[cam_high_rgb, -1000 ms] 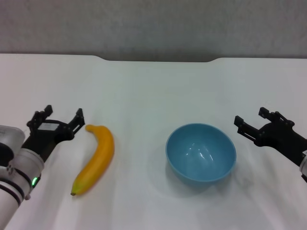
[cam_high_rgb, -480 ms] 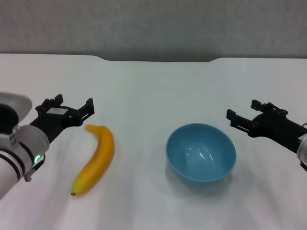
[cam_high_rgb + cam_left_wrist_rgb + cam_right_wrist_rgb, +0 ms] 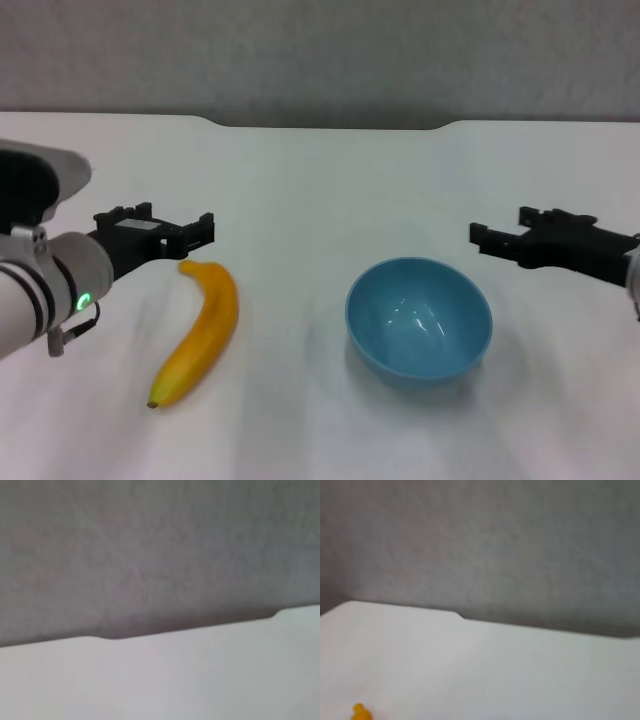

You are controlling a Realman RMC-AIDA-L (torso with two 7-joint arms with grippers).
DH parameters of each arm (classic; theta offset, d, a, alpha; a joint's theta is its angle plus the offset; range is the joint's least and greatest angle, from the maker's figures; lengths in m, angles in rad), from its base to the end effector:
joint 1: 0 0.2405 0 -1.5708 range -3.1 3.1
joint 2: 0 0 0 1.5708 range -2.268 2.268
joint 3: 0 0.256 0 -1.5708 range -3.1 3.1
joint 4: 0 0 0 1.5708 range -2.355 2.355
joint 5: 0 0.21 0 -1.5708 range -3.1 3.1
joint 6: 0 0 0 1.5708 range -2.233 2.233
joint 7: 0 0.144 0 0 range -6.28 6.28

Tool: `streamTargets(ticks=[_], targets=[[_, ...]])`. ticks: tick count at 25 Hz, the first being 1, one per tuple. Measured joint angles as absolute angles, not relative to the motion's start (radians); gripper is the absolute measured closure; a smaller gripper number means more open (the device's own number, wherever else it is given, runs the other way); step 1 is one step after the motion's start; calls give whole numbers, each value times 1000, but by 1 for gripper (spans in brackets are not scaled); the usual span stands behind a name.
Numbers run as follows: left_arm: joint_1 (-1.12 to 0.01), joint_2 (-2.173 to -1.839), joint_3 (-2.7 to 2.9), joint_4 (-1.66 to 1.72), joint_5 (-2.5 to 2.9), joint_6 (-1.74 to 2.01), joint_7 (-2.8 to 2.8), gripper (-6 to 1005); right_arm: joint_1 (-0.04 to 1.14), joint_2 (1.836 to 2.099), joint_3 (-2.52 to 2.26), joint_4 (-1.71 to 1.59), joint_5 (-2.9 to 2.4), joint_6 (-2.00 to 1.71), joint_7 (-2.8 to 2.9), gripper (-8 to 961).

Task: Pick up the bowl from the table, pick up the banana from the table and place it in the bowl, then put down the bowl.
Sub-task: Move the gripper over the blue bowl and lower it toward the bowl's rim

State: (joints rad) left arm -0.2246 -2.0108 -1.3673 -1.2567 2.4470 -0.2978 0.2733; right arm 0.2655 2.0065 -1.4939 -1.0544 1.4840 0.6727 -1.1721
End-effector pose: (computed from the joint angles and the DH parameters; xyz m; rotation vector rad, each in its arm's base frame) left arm -0.2412 0.3716 -0.0100 -1.9526 -0.9151 -0.3336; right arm 0.2674 0.3657 0.0008 -2.1937 0.9457 0.4447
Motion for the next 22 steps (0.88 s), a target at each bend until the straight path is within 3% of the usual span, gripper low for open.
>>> streamTargets(ticks=[7,15,22], targets=[[-229,-2027,-1424,-1272,2451,-377,337,121,334,2005,-1380,-1060,1214,767,-886,86],[-232,-2028,-1426,-1267,2450,-367,354,121,617,2005,-1220,-863,805,986,-654,88],[-236,-2029,-1417,-1265,2445,-343,354,122,653,2010,-1226,-796,800,963,-660,89]])
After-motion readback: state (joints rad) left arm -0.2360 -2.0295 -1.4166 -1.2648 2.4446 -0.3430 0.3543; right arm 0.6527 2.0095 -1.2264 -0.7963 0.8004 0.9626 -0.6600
